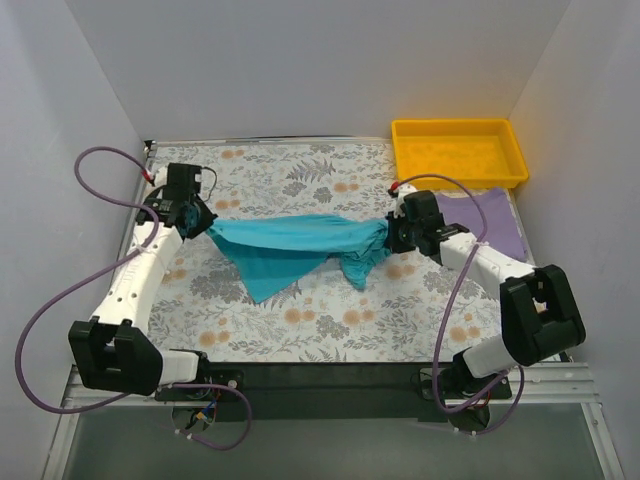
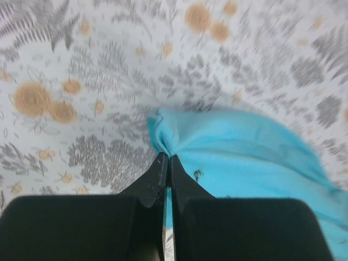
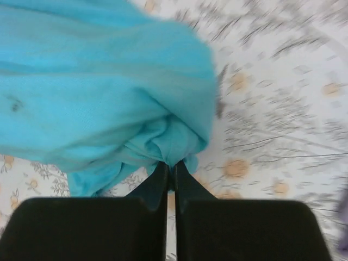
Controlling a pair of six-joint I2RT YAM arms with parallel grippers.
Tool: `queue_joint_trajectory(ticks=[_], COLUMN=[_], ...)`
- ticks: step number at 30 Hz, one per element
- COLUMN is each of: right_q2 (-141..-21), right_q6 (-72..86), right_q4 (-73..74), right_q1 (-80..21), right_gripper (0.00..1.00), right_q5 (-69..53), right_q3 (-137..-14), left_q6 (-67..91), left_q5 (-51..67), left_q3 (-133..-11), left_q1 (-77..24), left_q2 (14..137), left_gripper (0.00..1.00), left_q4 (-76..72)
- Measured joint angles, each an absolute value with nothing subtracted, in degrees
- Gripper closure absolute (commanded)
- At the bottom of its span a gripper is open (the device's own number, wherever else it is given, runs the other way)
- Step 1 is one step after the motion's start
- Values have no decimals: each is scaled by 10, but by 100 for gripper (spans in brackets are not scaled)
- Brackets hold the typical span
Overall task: Fold and stack the t-shirts
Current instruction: Flatten the tshirt out
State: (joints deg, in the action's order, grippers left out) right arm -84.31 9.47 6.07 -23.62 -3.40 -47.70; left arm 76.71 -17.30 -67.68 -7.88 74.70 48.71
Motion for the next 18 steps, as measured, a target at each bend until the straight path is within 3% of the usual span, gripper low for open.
queue_joint_trajectory(ticks=[9,18], right_q2=[-744,-667], right_q6=[17,-27], right_q4=[201,286], right_q1=[-219,-222], right_gripper=[99,96], right_q5=[111,185], right_q3=[-694,-752], left_q6=[717,692], left_q5=[-187,-220], left_q3=[-840,-877], left_q1=[-46,-45], left_q2=[755,728], left_gripper=[100,100], left_q4=[489,509])
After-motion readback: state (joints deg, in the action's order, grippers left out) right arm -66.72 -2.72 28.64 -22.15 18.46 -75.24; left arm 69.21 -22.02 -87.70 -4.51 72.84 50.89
